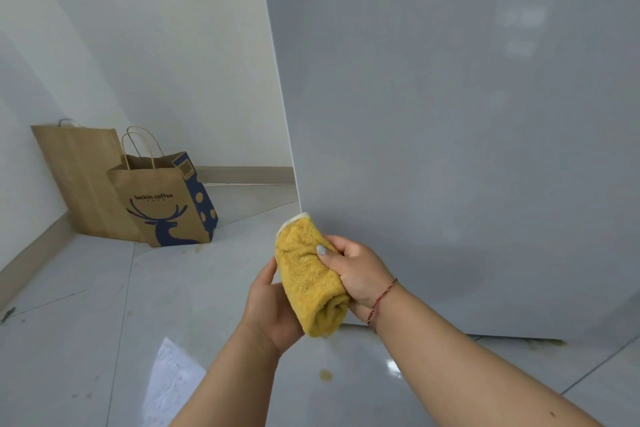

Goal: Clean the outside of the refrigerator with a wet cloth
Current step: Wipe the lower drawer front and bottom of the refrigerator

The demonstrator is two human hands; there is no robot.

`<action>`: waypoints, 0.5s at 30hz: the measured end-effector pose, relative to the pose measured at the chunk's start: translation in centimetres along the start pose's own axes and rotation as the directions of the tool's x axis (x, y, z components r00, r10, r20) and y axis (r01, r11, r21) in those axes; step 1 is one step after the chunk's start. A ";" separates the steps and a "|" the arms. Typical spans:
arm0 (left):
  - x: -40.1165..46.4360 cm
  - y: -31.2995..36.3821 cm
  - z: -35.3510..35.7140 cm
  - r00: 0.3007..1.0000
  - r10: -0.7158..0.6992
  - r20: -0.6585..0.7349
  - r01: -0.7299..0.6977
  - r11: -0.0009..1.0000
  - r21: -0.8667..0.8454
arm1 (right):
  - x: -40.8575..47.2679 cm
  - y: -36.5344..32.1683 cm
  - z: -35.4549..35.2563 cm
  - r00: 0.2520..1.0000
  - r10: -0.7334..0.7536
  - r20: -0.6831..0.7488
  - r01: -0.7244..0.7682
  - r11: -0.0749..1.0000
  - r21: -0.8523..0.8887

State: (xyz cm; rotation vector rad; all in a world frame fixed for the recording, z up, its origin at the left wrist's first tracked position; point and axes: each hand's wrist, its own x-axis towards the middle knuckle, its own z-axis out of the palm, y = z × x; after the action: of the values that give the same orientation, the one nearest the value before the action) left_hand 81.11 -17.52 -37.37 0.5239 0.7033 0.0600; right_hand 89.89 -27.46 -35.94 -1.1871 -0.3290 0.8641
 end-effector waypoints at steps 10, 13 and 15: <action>-6.3 5.4 4.7 0.992 0.095 0.086 -0.077 0.978 -0.196 | -1.9 -8.6 5.0 0.962 -0.247 -0.114 0.106 0.724 -0.682; -9.3 7.2 6.2 0.993 0.106 0.053 -0.093 0.974 -0.206 | -3.0 -11.6 6.8 0.947 -0.276 -0.164 0.092 0.723 -0.685; -11.4 8.4 6.9 0.993 0.113 0.044 -0.098 0.961 -0.259 | -3.7 -13.7 8.3 0.943 -0.274 -0.189 0.086 0.749 -0.657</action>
State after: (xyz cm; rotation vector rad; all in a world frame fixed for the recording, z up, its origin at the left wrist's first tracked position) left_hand 77.71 -15.85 -22.07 0.3127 0.5996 0.2323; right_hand 87.84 -26.19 -19.67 -1.8622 -0.5292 0.3951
